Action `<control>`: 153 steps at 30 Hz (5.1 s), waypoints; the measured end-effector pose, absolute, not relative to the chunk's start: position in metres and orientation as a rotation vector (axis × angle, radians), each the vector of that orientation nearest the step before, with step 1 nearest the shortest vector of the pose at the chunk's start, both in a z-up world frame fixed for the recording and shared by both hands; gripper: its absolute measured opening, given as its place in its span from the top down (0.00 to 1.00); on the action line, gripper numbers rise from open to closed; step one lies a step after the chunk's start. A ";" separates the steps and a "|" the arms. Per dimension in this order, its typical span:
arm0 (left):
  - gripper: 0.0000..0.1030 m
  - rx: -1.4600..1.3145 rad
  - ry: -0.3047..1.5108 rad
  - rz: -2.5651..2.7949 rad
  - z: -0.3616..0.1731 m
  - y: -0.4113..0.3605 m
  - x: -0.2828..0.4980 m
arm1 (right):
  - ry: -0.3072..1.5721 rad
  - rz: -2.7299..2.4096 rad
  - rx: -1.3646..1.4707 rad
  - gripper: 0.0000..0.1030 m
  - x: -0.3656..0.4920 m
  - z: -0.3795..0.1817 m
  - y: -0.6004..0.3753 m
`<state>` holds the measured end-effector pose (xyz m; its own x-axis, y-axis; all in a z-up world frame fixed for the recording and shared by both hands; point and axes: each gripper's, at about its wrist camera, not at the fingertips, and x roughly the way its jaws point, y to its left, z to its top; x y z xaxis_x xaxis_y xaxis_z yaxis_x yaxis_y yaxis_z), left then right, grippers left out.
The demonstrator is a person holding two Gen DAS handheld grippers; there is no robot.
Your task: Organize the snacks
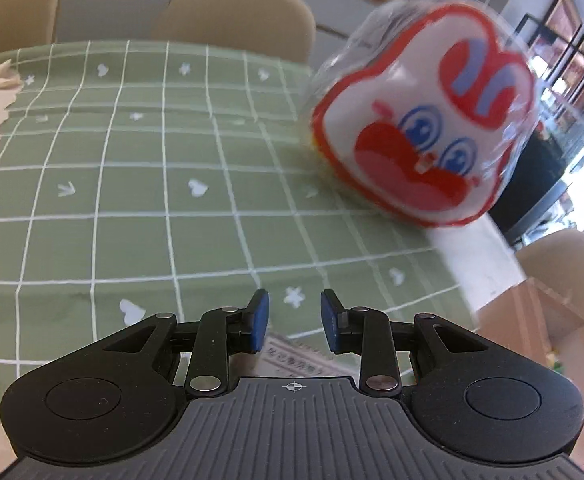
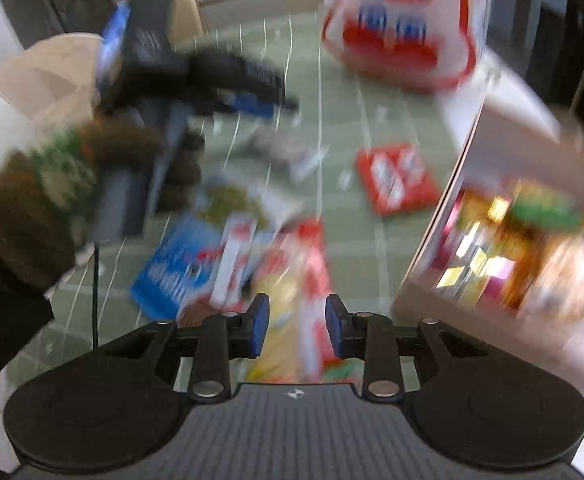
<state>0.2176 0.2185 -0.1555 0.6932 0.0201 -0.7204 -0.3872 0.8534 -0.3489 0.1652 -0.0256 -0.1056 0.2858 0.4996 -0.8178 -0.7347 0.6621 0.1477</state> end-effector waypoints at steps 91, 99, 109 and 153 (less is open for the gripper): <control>0.56 -0.034 0.928 -0.229 -0.149 0.027 0.025 | 1.020 0.392 0.180 0.23 0.043 -0.158 -0.179; 0.59 -0.102 0.886 -0.198 -0.132 0.049 0.013 | 1.028 0.415 0.153 0.12 0.045 -0.159 -0.172; 0.50 0.173 0.849 -0.223 -0.148 -0.010 0.003 | 0.949 0.358 0.053 0.22 0.042 -0.139 -0.180; 0.42 0.052 0.972 -0.142 -0.152 0.016 -0.012 | 0.979 0.549 -0.231 0.71 0.069 -0.145 -0.093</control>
